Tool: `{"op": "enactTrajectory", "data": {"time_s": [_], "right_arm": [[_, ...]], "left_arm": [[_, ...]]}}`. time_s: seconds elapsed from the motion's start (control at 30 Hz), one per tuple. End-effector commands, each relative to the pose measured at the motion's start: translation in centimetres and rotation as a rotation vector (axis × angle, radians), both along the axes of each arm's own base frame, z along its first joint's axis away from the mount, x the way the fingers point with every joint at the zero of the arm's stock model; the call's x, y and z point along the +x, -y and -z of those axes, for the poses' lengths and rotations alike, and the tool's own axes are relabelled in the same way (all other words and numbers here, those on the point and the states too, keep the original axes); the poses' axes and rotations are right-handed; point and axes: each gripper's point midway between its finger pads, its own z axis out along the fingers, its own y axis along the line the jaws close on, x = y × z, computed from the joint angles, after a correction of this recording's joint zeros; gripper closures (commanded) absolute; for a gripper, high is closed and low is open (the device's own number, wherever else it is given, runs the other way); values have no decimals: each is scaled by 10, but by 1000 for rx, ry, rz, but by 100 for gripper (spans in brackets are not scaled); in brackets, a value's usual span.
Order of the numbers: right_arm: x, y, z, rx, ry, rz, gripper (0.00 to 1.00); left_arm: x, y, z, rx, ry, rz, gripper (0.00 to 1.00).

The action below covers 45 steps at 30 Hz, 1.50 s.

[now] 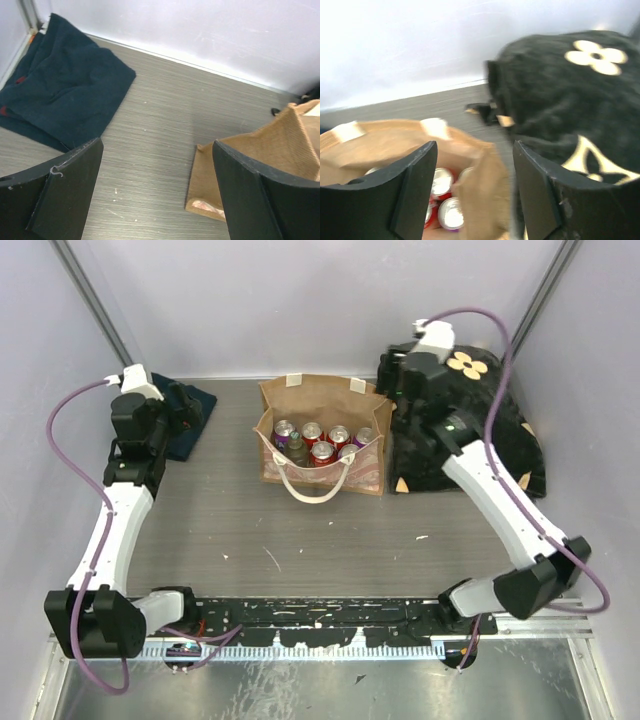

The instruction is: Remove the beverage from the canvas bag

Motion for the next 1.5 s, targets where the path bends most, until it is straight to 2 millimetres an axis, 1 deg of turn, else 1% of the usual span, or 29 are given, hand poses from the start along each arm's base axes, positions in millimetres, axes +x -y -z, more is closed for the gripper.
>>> {"op": "enactTrajectory", "data": {"time_s": [0.0,0.03,0.07,0.1,0.17,0.23,0.3,0.37,0.43,0.53,0.63,0.67,0.73,0.77,0.8,0.87,0.93,0.97,1.03,1.07,1.1,1.17,1.2,1.27,1.33,1.37,1.47], "right_arm": [[11,-94,-17,-37,71,-247,35],[12,-113,-11,-47,58,-284,36],[12,-127,-6,-55,48,-314,37],[12,-141,4,-65,30,-345,38],[10,-162,22,-81,-11,-390,38],[5,-173,39,-98,-56,-408,38],[-1,-177,55,-110,-93,-408,37],[-9,-175,65,-114,-113,-403,35],[-17,-172,80,-118,-142,-397,31],[-25,-162,104,-126,-195,-373,26],[-33,-149,123,-155,-242,-336,18],[-37,-144,130,-169,-259,-322,17],[-43,-136,138,-192,-280,-304,16],[-47,-132,146,-204,-297,-298,16],[-51,-128,152,-213,-309,-296,15],[-59,-122,167,-234,-336,-297,15],[-66,-116,182,-251,-359,-299,14],[-69,-114,190,-257,-371,-303,13],[-73,-114,204,-263,-394,-324,13],[-75,-116,211,-261,-407,-339,13],[-77,-119,216,-256,-411,-357,13],[-78,-126,224,-248,-418,-388,12],[-78,-129,228,-249,-421,-403,12],[-77,-136,233,-257,-429,-427,11],[-76,-140,241,-273,-445,-439,11],[-75,-142,245,-281,-453,-444,11],[-72,-147,259,-302,-484,-452,11]], "left_arm": [[-2,29,-18,-45,63,124,2],[-2,34,-17,-41,69,141,2],[-3,39,-18,-38,83,157,2],[-3,46,-18,-41,93,180,2],[-5,49,-13,-79,82,177,2],[-7,56,-9,-104,77,207,2],[-10,64,-9,-119,89,249,2],[-12,70,-11,-134,98,277,2],[-12,73,-13,-140,95,290,2],[-8,74,-15,-168,100,277,2],[-3,76,-16,-227,120,264,2],[-1,77,-15,-253,127,260,2],[1,81,-11,-307,134,264,2],[-1,83,-4,-331,124,271,2],[-1,88,-4,-346,134,298,2],[-4,100,-4,-354,149,372,2],[-2,100,6,-379,102,335,2],[-4,106,7,-359,98,380,0],[-8,116,9,-281,90,435,7],[-10,121,11,-236,83,456,8],[-12,126,11,-191,76,485,11],[-15,135,15,-120,38,530,36],[-14,137,15,-101,19,536,42],[-14,142,12,-86,22,553,46],[-15,146,5,-101,59,569,47],[-15,148,0,-115,77,576,46],[-19,157,-10,-141,101,623,36]]}}
